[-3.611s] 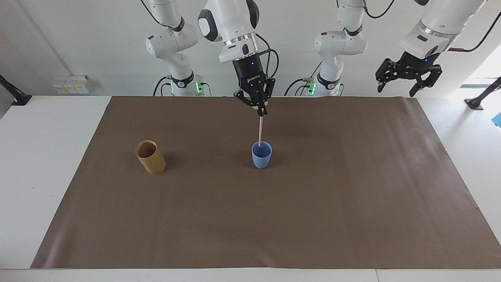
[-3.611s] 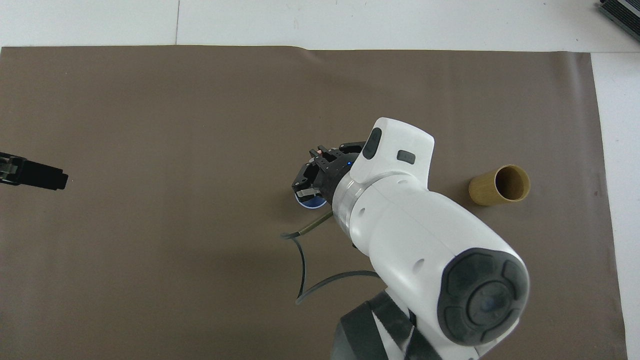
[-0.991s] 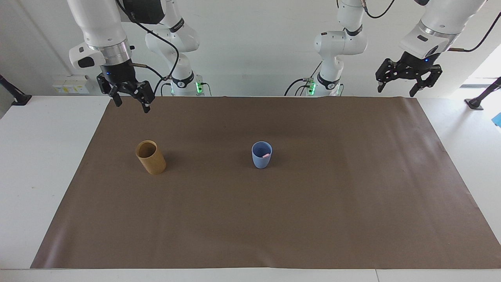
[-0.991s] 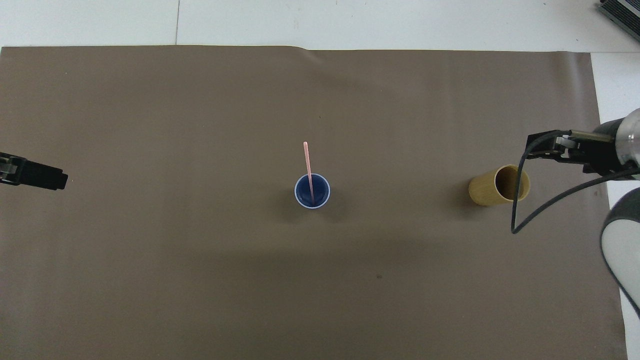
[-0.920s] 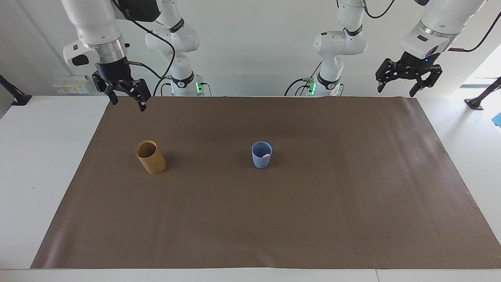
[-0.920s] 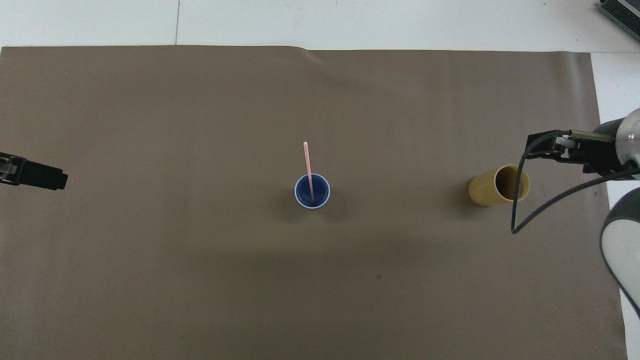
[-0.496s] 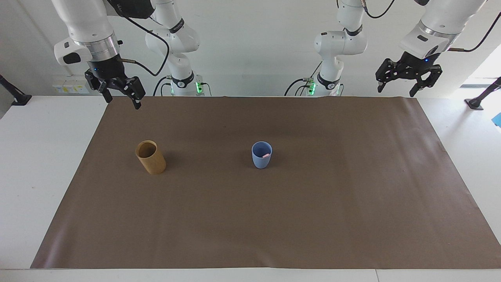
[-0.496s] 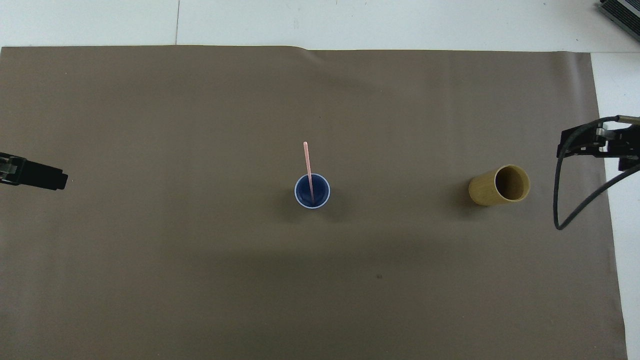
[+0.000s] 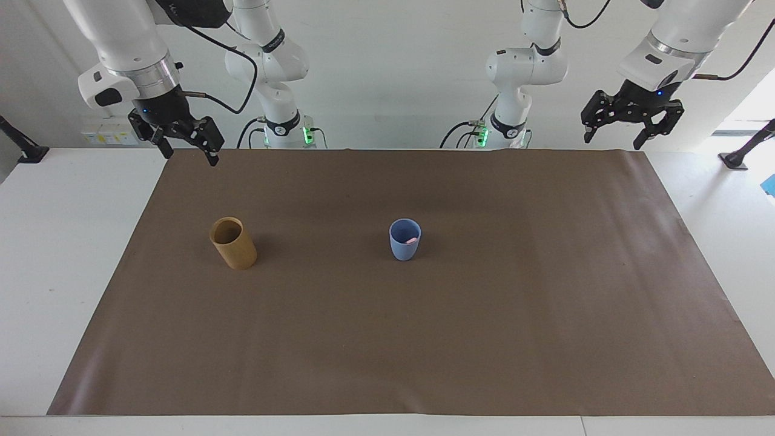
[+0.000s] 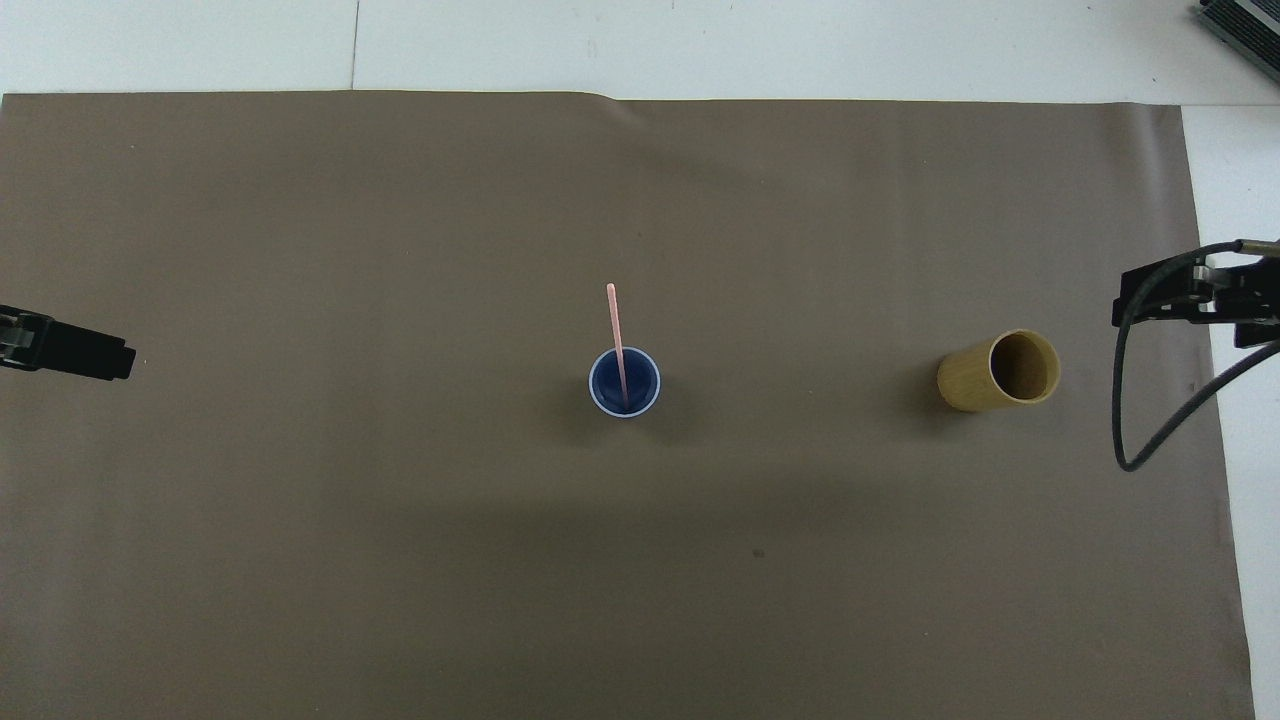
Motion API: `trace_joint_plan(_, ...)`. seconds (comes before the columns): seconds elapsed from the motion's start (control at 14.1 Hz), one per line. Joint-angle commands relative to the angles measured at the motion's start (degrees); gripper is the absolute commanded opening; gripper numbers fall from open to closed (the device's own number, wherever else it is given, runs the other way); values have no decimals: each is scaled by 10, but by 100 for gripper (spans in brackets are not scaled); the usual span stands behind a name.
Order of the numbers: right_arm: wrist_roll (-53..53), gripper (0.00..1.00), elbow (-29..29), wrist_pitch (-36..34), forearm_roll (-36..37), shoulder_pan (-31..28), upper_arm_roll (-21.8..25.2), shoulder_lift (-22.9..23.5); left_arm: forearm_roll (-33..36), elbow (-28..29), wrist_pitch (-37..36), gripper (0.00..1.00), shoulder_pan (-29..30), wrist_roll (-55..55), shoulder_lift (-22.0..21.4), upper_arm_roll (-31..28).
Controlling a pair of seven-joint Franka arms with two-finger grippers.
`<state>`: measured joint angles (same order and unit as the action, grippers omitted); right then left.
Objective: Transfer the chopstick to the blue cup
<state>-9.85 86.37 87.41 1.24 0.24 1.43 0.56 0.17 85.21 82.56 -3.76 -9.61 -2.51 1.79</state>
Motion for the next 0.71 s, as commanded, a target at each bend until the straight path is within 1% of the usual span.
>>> trace_joint_plan(0.0, 18, 100, -3, -6, -14, -9, -4, 0, -2, 15, 3, 100, 9, -10, -14, 4)
trace_joint_plan(0.28, 69, 100, 11, -8, -31, -10, -2, -9, -2, 15, 3, 100, 9, -10, -14, 4)
trace_joint_plan(0.64, 62, 100, 10, -4, -31, -9, -3, -8, -2, 15, 3, 100, 9, -10, -14, 4)
